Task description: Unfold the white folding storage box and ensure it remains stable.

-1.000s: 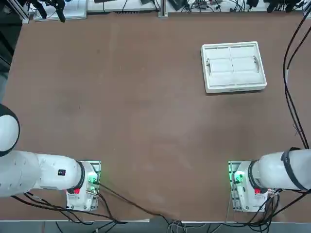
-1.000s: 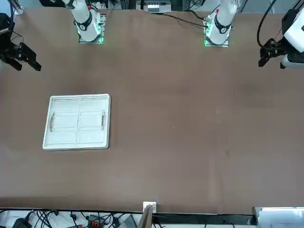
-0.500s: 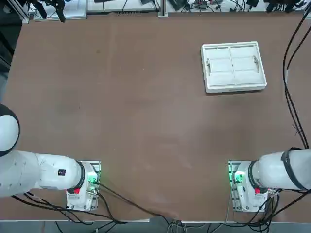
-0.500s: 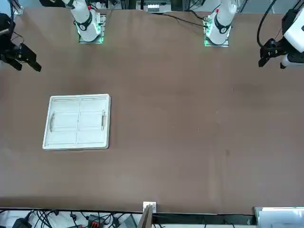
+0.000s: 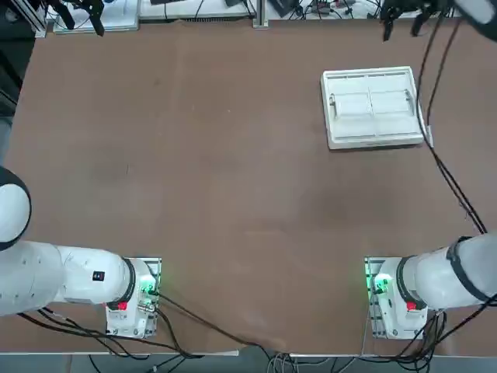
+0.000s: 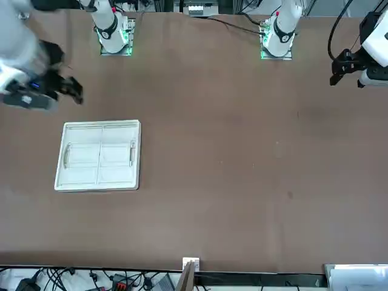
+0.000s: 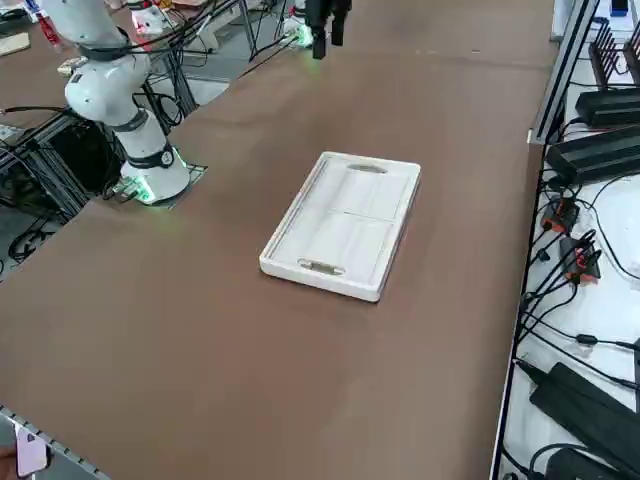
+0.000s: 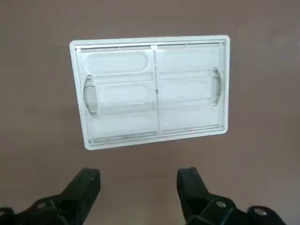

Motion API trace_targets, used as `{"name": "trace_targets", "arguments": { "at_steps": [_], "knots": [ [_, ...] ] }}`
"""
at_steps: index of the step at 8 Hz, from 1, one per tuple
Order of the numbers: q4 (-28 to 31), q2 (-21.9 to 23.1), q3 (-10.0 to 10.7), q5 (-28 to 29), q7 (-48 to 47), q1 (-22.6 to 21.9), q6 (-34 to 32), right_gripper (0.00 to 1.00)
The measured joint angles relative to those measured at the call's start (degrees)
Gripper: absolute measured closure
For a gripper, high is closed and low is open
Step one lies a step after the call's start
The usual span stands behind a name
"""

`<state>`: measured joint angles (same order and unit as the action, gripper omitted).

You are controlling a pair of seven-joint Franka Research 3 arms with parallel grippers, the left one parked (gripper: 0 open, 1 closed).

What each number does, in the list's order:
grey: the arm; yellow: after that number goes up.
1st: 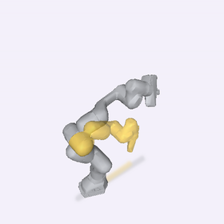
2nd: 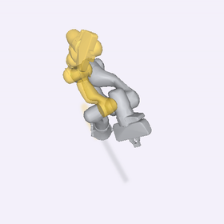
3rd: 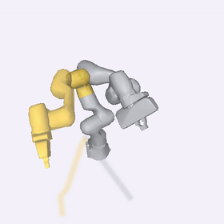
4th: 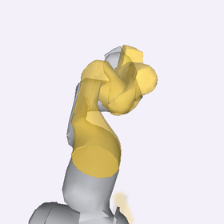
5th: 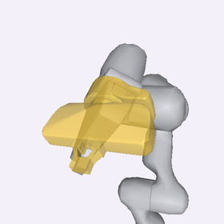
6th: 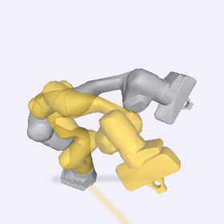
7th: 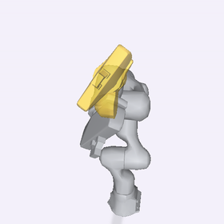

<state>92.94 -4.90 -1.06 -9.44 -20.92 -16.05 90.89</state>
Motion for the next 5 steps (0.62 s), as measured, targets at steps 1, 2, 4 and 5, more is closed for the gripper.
{"name": "trace_targets", "arguments": {
  "at_steps": [1, 2, 4, 5],
  "knots": [
    [0.1, -3.1, -0.1, -1.1, -5.8, -3.4, 1.6, 0.0],
    [0.2, -6.2, -0.1, -1.8, -10.5, -5.8, 2.9, 0.0],
    [0.1, -13.8, -0.2, -6.4, -19.5, -10.5, 4.8, 0.0],
    [-0.9, -18.5, -0.2, -8.9, -23.4, -12.8, 5.8, 0.0]
  ]
}}
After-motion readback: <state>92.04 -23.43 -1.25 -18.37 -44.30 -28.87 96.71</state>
